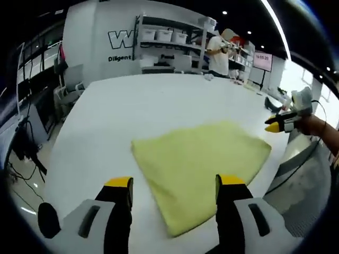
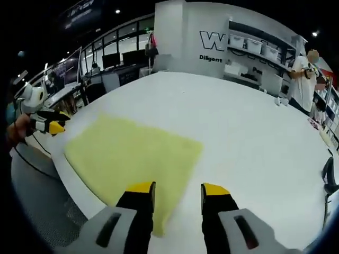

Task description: Fold the garment on the visible template until the final outline fits inside the template.

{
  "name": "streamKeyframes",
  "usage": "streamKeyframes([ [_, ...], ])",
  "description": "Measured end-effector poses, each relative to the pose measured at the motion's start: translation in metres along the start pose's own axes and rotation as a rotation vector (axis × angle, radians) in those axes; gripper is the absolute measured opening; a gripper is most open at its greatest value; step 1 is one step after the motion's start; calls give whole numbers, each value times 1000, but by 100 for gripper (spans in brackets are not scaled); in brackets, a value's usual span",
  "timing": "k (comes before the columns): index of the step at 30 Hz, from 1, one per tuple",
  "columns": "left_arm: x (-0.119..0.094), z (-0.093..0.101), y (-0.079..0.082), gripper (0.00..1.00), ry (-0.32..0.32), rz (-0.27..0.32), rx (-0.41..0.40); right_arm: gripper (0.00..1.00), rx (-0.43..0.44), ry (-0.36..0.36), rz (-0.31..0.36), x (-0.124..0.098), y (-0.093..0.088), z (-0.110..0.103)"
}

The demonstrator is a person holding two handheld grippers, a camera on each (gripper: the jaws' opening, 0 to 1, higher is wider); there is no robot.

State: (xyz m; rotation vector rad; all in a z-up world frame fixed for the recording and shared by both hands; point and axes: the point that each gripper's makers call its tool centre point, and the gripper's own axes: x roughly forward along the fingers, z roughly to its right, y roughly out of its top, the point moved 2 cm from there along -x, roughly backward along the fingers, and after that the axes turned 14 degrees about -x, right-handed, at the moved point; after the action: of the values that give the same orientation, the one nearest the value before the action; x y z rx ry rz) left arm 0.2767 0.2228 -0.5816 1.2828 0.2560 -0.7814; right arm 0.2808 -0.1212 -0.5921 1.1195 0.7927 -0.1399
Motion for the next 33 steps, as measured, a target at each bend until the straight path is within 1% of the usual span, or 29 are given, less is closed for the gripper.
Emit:
streamKeyframes([
  [2,2,4,-1,76,-7,-1,-13,32,0,-41,39,2,5,3],
  [3,4,5,0,79,-11,14,-17,37,23,-65,59,3,7,6],
  [5,6,6,4,82,-6,43,-13,45,59,-83,83,5,10,7],
  [7,8,3,13,87,25,110,-4,56,104,-132,113,9,14,14],
  [10,9,2,21,99,45,160,1,70,135,-183,142,11,19,20],
  [11,9,2,27,99,45,195,-13,75,139,-204,153,12,21,24],
  [12,9,4,32,99,30,219,-24,81,146,-218,154,12,21,26],
  [13,9,2,38,99,33,247,-31,84,182,-309,155,9,20,38],
  [14,10,-1,43,99,34,272,-30,89,148,-311,181,12,25,41],
  [15,11,-4,50,99,42,318,-24,93,152,-309,187,13,27,42],
  [16,12,-7,56,99,51,354,-7,97,157,-323,203,14,30,46],
  [17,14,-8,62,99,42,379,11,99,156,-333,221,15,32,49],
  [18,11,-13,68,99,54,412,12,99,156,-330,221,17,32,50],
  [19,9,-16,71,99,64,432,13,99,156,-329,226,19,33,50],
  [20,7,-19,75,99,81,467,16,99,163,-323,232,21,33,50],
  [21,7,-28,71,99,117,445,17,99,172,-305,238,27,35,48],
  [22,8,-31,69,99,126,435,16,99,171,-302,237,29,35,47],
  [23,9,-35,65,99,135,410,0,99,155,-283,228,35,36,43],
  [24,9,-37,65,99,131,413,-22,99,136,-268,204,40,35,40],
  [25,8,-36,66,99,128,420,-31,99,134,-260,202,42,36,39],
  [26,7,-35,70,99,124,436,-34,99,107,-264,231,40,41,40],
  [27,7,-35,71,99,125,442,-30,99,96,-268,238,40,43,41],
  [28,6,-33,72,99,126,448,-13,99,54,-270,222,39,41,39],
  [29,7,-32,71,99,127,440,-10,99,49,-262,222,40,41,37],
  [30,9,-31,68,99,129,420,-3,99,56,-243,233,40,44,35],
  [33,8,-27,67,99,123,406,7,99,66,-241,306,33,57,34],
])
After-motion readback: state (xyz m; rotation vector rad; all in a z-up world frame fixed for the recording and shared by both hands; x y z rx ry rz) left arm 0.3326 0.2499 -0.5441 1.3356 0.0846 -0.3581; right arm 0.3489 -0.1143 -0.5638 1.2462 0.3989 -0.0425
